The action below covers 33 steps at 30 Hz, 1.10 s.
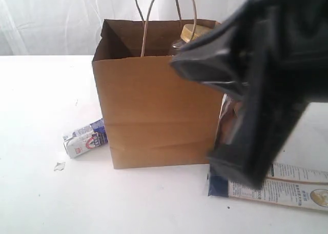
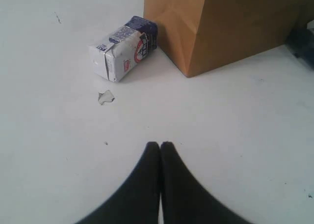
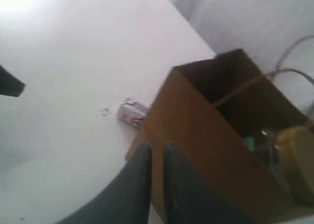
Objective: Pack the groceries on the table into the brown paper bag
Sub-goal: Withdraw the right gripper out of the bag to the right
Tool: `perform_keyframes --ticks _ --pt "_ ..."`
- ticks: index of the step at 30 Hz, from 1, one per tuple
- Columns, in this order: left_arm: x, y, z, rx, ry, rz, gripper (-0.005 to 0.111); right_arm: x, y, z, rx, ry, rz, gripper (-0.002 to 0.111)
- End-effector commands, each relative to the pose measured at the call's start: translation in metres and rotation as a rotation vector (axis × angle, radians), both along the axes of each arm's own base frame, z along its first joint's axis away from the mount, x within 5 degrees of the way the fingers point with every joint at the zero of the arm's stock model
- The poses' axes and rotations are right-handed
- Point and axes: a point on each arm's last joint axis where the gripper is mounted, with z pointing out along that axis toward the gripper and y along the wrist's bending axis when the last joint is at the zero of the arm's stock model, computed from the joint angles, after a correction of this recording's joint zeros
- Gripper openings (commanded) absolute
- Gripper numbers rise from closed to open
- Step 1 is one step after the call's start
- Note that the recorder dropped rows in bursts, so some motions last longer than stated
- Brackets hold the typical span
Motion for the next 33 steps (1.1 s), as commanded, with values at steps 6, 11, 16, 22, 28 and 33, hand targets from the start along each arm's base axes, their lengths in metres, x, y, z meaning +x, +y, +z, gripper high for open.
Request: perform_keyframes --ticks 6,11,16,22,28,33 --pt "0.0 0.0 -0.001 -0.004 0.002 -0.003 0.0 -0.02 -0.069 -0.033 0.041 0.016 -0.126 0.009" --pt "0.0 0.0 -0.001 -0.004 0.002 -0.003 0.0 -0.027 -0.09 -0.051 -0.002 0.109 -0.191 0.009" --pt "0.0 0.0 -0.001 -0.004 0.002 -0.003 0.0 -0.029 -0.095 -0.062 -0.006 0.126 -0.211 0.009" --pt "0.0 0.0 -0.001 -0.004 0.002 -0.003 0.0 -0.032 -0.097 -0.09 0.035 0.186 -0.211 0.009" --pt "0.0 0.0 -0.001 -0.004 0.002 -0.003 0.0 -0.036 -0.089 -0.115 0.075 0.201 -0.136 0.009" --pt "0.0 0.0 -0.001 -0.004 0.002 -0.003 0.0 -0.041 -0.088 -0.14 0.157 0.285 -0.122 0.009"
